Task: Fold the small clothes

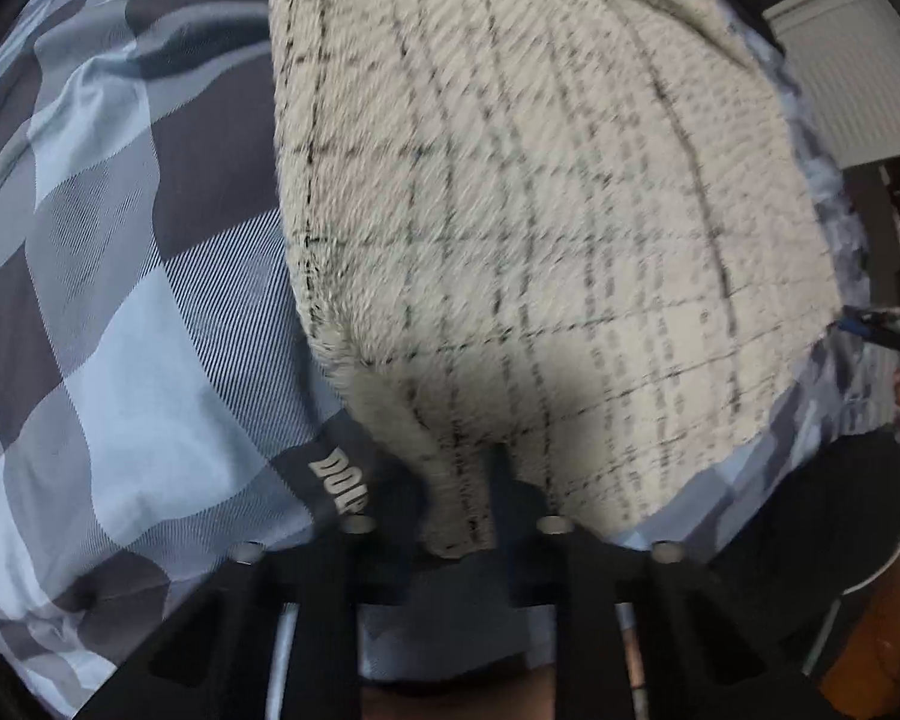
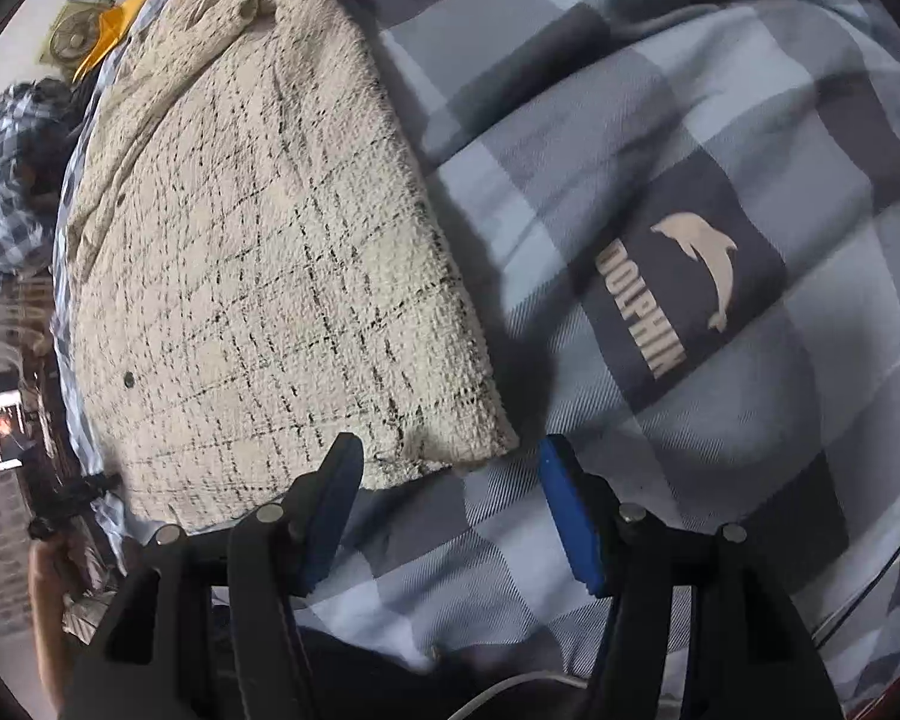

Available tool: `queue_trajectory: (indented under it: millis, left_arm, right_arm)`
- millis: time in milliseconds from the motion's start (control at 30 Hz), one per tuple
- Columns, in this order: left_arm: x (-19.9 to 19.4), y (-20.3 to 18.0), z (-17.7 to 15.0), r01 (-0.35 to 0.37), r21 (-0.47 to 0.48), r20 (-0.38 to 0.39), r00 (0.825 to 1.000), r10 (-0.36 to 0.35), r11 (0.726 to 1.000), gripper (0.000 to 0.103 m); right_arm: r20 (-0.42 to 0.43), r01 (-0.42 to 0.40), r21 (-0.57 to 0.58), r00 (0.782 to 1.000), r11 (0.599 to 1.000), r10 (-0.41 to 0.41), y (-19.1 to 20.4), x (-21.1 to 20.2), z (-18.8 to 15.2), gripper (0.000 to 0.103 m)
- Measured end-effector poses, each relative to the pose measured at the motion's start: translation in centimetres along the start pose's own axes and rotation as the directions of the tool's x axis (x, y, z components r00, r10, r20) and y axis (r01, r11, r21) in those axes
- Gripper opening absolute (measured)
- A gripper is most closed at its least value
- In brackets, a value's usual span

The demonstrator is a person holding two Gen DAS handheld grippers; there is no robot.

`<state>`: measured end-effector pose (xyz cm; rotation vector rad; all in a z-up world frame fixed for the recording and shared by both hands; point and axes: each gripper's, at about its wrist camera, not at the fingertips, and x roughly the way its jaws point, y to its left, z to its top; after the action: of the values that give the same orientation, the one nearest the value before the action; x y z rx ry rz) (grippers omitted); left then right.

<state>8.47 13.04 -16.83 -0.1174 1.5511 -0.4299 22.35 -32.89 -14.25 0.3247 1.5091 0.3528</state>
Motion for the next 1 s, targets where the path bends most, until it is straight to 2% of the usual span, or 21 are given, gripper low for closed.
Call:
queue_trajectory:
  millis: [33, 167, 267, 300, 333, 367, 467, 500, 567, 633, 767, 800, 867, 900, 933, 967, 1000]
  left_arm:
    - [-0.4, 0.1, -0.3, 0.018, -0.001, 0.009, 1.0, -0.018, 1.0, 0.007]
    - [-2.1, -0.2, -0.4, 0.125, -0.001, 0.064, 0.99, -0.125, 0.992, 0.004]
    - [-2.7, -0.9, 0.6, 0.152, 0.017, 0.083, 0.985, -0.153, 0.988, 0.004]
    - [-2.9, -1.1, 0.7, 0.145, 0.02, 0.091, 0.985, -0.146, 0.989, 0.004]
    - [-3.2, -1.3, 0.8, 0.141, 0.023, 0.098, 0.985, -0.143, 0.99, 0.004]
    - [-3.9, -1.6, 0.7, 0.141, 0.031, 0.117, 0.983, -0.144, 0.99, 0.004]
    - [-5.2, -3.3, 0.8, 0.148, 0.031, 0.175, 0.973, -0.152, 0.988, 0.004]
    - [-5.9, -3.3, 1.0, 0.155, 0.035, 0.191, 0.969, -0.159, 0.987, 0.003]
    - [-7.4, -3.7, 1.3, 0.153, 0.038, 0.229, 0.961, -0.158, 0.987, 0.003]
    - [-9.7, -4.1, 1.5, 0.166, 0.039, 0.273, 0.947, -0.171, 0.985, 0.003]
    - [-12.7, -5.4, 0.4, 0.225, 0.034, 0.348, 0.911, -0.222, 0.974, 0.003]
    - [-13.2, -5.1, -0.2, 0.246, 0.028, 0.361, 0.902, -0.239, 0.969, 0.003]
    - [-14.1, -5.1, -1.4, 0.295, 0.022, 0.396, 0.875, -0.279, 0.955, 0.003]
    - [-14.8, -4.9, -2.2, 0.331, 0.017, 0.419, 0.855, -0.307, 0.944, 0.003]
    - [-15.3, -4.9, -2.9, 0.366, 0.019, 0.437, 0.834, -0.337, 0.93, 0.003]
    - [-15.8, -4.9, -3.5, 0.389, 0.021, 0.453, 0.818, -0.356, 0.921, 0.003]
    - [-16.5, -4.8, -4.4, 0.421, 0.026, 0.475, 0.793, -0.382, 0.906, 0.003]
  right_arm:
    - [0.0, -0.002, -0.008, 1.0, 1.0, 0.002, 1.0, 0.5, -1.5, 0.057]
    - [-0.018, -0.013, -0.01, 1.0, 1.0, 0.013, 1.8, 2.6, -0.4, 0.057]
    - [0.0, 0.028, -0.013, 1.0, 1.0, -0.028, 2.2, 3.9, 0.3, 0.055]
    - [0.005, 0.025, -0.023, 1.0, 0.999, -0.025, 2.3, 4.1, 0.4, 0.048]
    - [0.006, 0.005, -0.046, 1.0, 0.999, -0.005, 2.9, 4.3, 0.4, 0.018]
    - [0.01, -0.009, -0.057, 1.0, 0.998, 0.01, 3.6, 4.4, 0.3, 0.008]
    - [0.08, -0.028, -0.088, 0.996, 0.996, 0.035, 5.0, 2.5, 0.0, 0.006]
    - [0.107, -0.077, -0.072, 0.991, 0.994, 0.084, 5.1, 1.4, -0.4, 0.005]
    - [0.176, -0.191, -0.047, 0.965, 0.981, 0.196, 4.7, -1.5, -1.0, 0.005]
    - [0.229, -0.284, -0.064, 0.929, 0.957, 0.291, 5.6, -4.0, -1.1, 0.005]
    - [0.301, -0.44, -0.103, 0.841, 0.892, 0.45, 7.5, -7.6, -2.2, 0.004]
    - [0.307, -0.489, -0.105, 0.812, 0.866, 0.496, 8.0, -8.2, -2.6, 0.005]
    - [0.308, -0.556, -0.11, 0.769, 0.824, 0.56, 8.5, -8.7, -3.1, 0.005]
    - [0.308, -0.587, -0.113, 0.747, 0.802, 0.59, 8.8, -8.9, -3.4, 0.005]
    - [0.308, -0.625, -0.12, 0.715, 0.771, 0.628, 8.4, -9.5, -4.0, 0.005]
    - [0.309, -0.649, -0.124, 0.694, 0.751, 0.651, 8.3, -9.7, -4.2, 0.005]
    - [0.312, -0.671, -0.127, 0.672, 0.73, 0.672, 8.5, -9.9, -4.6, 0.005]
